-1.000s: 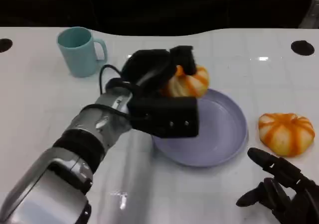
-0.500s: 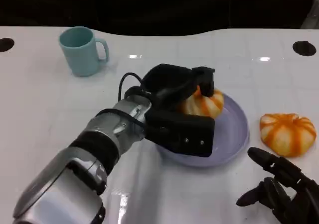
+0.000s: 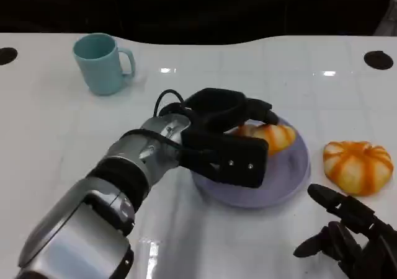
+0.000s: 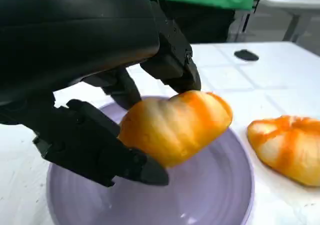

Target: Grasp the bread from the table and place it into the plate.

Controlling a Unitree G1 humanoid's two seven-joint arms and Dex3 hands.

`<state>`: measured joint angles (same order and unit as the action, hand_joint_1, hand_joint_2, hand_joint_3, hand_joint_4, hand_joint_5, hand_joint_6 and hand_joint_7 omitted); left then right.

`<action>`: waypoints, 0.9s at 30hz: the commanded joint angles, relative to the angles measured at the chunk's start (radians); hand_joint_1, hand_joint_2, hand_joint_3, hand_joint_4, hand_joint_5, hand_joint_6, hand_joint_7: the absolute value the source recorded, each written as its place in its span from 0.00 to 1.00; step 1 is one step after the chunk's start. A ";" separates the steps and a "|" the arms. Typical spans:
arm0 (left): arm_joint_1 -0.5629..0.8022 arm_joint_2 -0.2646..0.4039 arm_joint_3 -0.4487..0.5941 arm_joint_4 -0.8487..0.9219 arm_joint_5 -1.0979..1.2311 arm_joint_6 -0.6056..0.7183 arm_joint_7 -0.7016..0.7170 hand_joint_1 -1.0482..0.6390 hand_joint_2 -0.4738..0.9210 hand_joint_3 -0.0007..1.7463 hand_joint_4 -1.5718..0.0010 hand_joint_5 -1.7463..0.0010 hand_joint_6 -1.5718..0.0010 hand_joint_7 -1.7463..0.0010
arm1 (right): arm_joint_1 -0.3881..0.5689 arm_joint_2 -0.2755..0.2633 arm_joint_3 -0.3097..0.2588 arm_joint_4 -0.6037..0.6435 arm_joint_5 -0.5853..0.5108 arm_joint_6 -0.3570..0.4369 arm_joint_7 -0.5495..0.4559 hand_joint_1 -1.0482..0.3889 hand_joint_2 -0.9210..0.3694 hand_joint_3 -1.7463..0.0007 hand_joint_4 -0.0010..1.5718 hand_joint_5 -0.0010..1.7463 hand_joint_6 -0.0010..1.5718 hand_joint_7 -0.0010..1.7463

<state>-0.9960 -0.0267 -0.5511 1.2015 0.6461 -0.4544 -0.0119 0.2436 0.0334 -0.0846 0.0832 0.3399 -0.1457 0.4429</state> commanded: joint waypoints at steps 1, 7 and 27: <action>-0.040 0.023 0.015 -0.011 -0.016 0.007 -0.055 0.18 1.00 0.21 0.83 0.89 0.77 1.00 | 0.005 -0.012 -0.005 -0.005 0.014 -0.002 0.003 0.21 0.00 0.81 0.45 0.66 0.61 0.19; -0.044 0.058 0.030 -0.036 -0.035 -0.006 -0.113 0.14 1.00 0.26 0.82 0.90 0.75 0.99 | 0.005 -0.012 -0.005 -0.007 0.011 0.001 -0.003 0.21 0.00 0.81 0.45 0.65 0.60 0.19; 0.274 0.129 0.362 -0.374 -0.533 -0.068 -0.366 0.27 1.00 0.19 0.67 0.58 0.55 0.96 | 0.005 -0.013 -0.007 -0.005 0.000 -0.008 -0.008 0.21 0.00 0.80 0.44 0.66 0.60 0.19</action>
<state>-0.7888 0.0986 -0.2420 0.9020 0.1958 -0.5405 -0.3502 0.2423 0.0331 -0.0853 0.0824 0.3384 -0.1450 0.4409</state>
